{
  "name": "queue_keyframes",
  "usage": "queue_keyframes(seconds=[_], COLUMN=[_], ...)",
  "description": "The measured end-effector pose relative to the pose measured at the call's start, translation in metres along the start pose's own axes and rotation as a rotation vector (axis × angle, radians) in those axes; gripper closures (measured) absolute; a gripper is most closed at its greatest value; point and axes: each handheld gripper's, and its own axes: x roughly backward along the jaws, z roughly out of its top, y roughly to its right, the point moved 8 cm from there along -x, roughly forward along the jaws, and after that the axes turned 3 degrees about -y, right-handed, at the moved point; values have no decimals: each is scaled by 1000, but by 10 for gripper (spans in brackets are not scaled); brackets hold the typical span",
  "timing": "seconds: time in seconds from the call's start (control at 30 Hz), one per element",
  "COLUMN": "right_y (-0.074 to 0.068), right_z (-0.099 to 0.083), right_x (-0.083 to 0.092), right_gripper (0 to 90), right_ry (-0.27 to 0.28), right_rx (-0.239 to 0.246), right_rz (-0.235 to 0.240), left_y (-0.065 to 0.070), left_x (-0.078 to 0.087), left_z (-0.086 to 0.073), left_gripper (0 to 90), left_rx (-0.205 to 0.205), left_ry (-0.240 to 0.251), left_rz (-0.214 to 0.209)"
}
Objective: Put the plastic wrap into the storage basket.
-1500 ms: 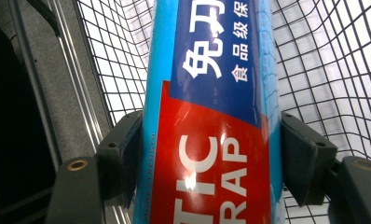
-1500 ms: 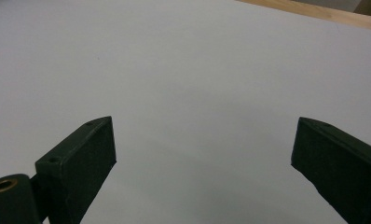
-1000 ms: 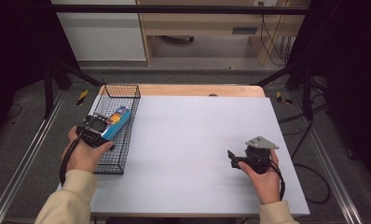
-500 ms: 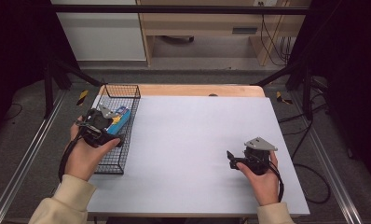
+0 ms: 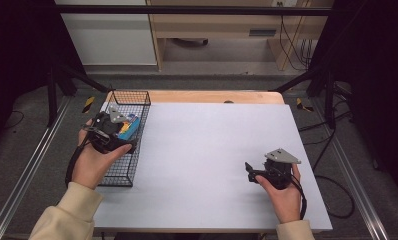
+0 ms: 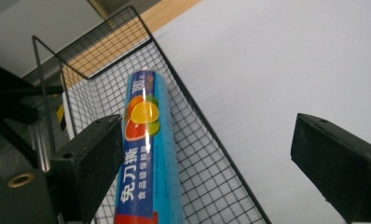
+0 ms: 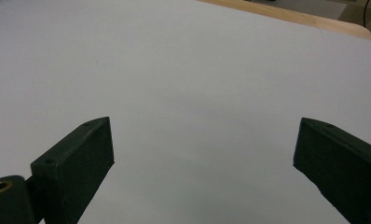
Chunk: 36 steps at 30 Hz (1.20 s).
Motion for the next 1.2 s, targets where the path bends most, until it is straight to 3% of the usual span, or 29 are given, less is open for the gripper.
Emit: queue_keyframes(seconds=[0.1,0.5,0.63,0.77,0.83,0.9,0.93,0.97,1.1,1.2], right_y=[3,3,2,-2,-3,-2,-2,-1,1,1], right_z=[2,-2,-4,-7,-8,-9,-9,-10,-9,-12], right_x=[4,7,8,12,13,13,13,14,14,13], right_gripper=[45,38,37,36,37,37,37,37,36,36], right_ry=[6,7,12,19,15,14,14,15,22,15], right_rx=[-4,14,9,22,23,24,24,23,42,39], right_rz=[-11,-31,-32,-34,-33,-35,-35,-41,-50,-51], left_y=[6,18,24,37,39,47,47,50,55,63], left_x=[0,0,1,4,4,4,4,4,6,17], left_z=[5,17,23,31,34,35,35,36,39,43], left_gripper=[86,65,58,57,56,55,54,53,53,53], left_rx=[-14,-36,-61,-82,-95,-91,-91,-118,-125,-134], left_ry=[34,104,149,230,246,253,253,253,271,315], left_rz=[-38,-87,-122,-192,-197,-229,-229,-227,-240,-264])
